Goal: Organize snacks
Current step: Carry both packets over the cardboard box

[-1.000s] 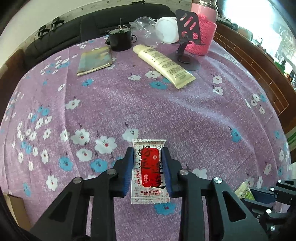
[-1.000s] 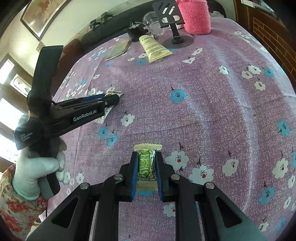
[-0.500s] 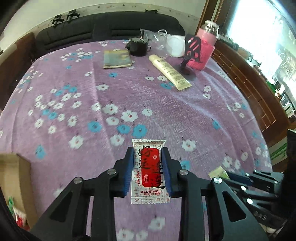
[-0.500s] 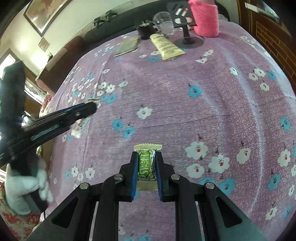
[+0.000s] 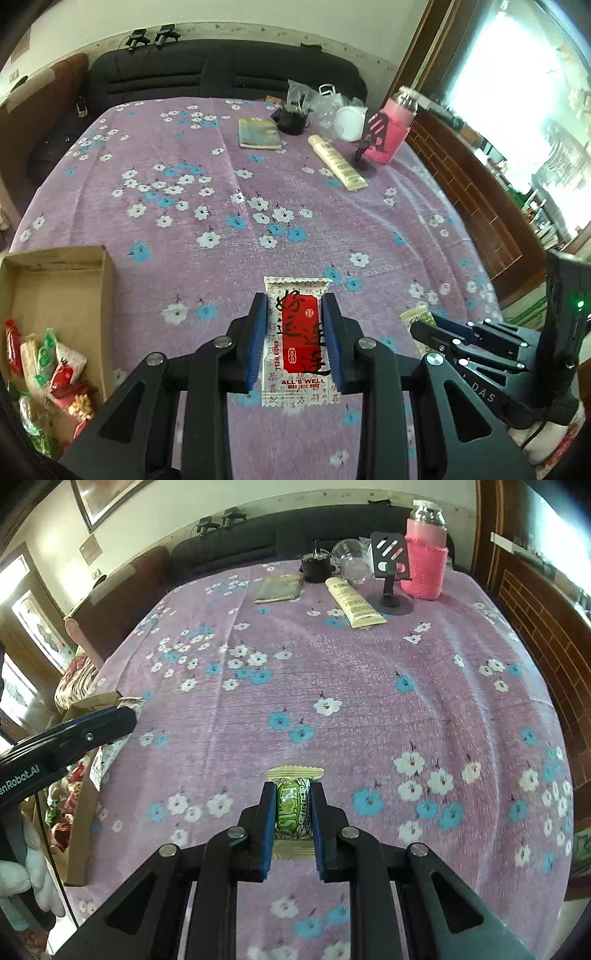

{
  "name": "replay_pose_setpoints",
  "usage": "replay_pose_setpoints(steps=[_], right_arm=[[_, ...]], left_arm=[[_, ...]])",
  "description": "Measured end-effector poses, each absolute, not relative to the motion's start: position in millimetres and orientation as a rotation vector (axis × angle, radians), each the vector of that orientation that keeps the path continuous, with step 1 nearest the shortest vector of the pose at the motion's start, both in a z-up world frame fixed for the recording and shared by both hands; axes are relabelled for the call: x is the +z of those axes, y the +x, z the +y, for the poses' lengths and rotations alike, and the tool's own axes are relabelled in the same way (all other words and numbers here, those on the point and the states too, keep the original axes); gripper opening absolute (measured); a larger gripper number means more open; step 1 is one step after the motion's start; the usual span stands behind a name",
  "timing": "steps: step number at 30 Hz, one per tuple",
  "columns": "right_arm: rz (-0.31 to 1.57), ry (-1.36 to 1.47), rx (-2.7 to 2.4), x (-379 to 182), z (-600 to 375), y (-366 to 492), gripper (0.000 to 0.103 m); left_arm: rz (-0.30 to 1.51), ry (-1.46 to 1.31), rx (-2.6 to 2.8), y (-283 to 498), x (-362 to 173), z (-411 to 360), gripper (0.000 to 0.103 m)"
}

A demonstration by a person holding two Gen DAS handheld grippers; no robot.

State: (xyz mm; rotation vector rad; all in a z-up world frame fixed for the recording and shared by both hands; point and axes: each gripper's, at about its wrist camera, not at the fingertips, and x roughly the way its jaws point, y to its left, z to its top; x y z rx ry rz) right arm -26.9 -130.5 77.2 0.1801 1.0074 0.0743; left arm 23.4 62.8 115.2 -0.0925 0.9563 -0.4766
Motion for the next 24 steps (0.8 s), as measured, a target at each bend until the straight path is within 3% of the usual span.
replay_pose_setpoints(steps=[12,24], right_arm=[[0.956,0.227,-0.044,102,-108,-78,0.016],[0.977,0.210,0.086,101,-37,-44,0.016]], left_arm=[[0.912,-0.096,-0.604,2,141,92,0.031],[0.873,-0.148,-0.487,-10,153,180,0.031]])
